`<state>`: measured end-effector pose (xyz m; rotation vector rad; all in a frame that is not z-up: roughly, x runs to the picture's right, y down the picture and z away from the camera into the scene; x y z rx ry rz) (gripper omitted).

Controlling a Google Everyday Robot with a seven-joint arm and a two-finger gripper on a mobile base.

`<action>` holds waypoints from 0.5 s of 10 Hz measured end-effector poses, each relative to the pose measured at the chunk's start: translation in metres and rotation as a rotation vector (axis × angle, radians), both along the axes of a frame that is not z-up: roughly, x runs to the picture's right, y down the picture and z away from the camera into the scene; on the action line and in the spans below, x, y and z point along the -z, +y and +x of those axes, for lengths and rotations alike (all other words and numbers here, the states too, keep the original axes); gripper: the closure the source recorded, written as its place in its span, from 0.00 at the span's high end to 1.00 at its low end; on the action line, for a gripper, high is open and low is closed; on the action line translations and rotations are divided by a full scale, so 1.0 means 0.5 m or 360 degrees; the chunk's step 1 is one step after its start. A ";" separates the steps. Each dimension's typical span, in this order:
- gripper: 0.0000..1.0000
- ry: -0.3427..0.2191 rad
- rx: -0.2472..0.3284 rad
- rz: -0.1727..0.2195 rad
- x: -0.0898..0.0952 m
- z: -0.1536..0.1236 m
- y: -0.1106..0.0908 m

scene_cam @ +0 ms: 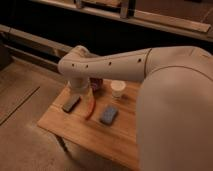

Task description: Place the pepper in the ceramic cup

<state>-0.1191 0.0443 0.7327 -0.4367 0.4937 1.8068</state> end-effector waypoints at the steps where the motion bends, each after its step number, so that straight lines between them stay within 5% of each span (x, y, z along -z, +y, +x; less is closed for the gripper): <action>1: 0.65 0.0017 0.0003 -0.0009 0.000 0.007 0.002; 5: 0.65 0.0019 -0.0003 -0.0006 -0.001 0.007 0.000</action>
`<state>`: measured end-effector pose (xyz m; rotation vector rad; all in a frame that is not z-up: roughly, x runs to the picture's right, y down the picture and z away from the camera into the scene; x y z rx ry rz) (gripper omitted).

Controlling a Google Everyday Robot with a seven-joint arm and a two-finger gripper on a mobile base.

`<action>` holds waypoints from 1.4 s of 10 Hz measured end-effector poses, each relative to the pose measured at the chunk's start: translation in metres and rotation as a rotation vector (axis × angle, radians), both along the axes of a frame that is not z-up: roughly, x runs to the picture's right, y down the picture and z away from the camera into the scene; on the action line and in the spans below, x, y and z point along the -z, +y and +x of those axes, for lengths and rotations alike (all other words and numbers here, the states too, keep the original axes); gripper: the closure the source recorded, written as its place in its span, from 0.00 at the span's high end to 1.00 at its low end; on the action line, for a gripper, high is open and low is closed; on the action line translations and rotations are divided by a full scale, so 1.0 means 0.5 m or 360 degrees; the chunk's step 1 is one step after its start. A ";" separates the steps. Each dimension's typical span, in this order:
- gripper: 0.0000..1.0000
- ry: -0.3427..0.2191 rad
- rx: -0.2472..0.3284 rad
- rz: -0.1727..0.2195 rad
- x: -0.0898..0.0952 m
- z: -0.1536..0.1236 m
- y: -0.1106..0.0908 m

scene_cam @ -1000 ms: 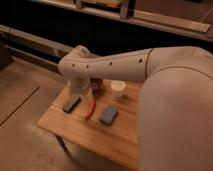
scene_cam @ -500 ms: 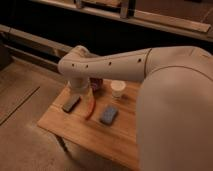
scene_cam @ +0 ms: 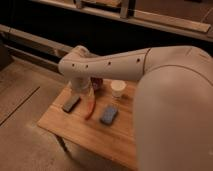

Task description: Place the pepper in the ceramic cup

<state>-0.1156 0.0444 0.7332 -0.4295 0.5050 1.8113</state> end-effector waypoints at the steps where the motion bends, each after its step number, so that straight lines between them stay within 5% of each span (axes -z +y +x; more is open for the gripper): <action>1: 0.65 0.0001 0.0000 0.0000 0.000 0.000 0.000; 7: 0.65 0.0006 0.0007 0.0002 -0.001 0.000 -0.003; 12: 0.65 0.0036 0.0322 0.0007 0.004 -0.083 -0.035; 14: 0.65 0.0095 0.0432 -0.0019 -0.011 -0.063 -0.020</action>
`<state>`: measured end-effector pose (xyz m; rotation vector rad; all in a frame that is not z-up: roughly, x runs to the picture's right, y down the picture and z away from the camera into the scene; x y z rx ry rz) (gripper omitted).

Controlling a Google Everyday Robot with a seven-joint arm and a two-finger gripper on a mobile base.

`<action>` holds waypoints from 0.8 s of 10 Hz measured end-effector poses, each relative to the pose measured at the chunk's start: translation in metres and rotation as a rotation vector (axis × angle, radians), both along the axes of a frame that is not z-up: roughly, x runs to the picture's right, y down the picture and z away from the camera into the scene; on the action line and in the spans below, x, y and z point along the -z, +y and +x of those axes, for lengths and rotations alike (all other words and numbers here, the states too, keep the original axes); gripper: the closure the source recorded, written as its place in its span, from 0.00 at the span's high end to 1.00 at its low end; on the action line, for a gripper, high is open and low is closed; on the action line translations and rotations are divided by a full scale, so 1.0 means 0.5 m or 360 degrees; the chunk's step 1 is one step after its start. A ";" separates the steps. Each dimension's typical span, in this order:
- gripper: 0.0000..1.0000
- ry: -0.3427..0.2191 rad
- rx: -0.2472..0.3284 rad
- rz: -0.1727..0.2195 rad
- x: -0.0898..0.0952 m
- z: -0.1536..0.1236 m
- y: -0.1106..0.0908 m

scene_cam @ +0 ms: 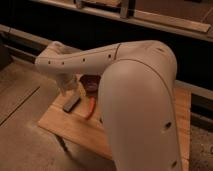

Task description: Place the pepper in the ceramic cup

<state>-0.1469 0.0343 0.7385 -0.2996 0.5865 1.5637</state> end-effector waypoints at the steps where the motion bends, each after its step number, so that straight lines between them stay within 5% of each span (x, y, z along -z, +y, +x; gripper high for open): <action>1: 0.65 0.0039 0.0034 -0.0015 -0.011 0.027 0.013; 4: 0.65 0.0090 0.0000 -0.0044 -0.047 0.126 0.042; 8: 0.65 -0.0046 -0.0004 0.0045 -0.088 0.182 0.020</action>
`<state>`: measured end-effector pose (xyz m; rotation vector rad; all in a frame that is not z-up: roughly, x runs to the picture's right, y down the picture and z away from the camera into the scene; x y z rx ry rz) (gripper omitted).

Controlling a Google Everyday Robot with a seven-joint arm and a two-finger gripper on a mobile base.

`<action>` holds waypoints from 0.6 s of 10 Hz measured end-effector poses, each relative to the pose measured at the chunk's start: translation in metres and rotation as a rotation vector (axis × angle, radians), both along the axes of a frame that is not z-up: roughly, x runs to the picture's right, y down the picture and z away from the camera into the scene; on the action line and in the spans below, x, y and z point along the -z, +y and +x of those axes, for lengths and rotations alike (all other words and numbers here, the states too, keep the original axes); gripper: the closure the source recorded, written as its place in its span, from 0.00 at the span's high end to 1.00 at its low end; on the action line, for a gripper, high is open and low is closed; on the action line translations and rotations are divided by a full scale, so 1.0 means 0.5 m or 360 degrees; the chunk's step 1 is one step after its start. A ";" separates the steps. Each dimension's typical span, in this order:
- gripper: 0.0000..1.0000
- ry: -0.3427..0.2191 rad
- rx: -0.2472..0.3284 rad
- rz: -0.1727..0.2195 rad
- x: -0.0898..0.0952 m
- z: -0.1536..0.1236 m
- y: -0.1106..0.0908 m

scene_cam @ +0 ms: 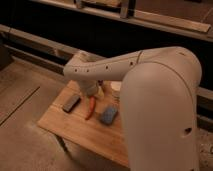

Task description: Place the pepper in the ceramic cup

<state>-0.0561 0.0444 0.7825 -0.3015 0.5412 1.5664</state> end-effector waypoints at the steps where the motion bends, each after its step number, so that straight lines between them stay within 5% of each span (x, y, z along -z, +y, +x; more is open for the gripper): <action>1: 0.65 -0.0044 0.0003 0.0010 -0.016 0.010 -0.004; 6: 0.65 -0.0282 -0.0015 -0.0049 -0.098 -0.058 0.009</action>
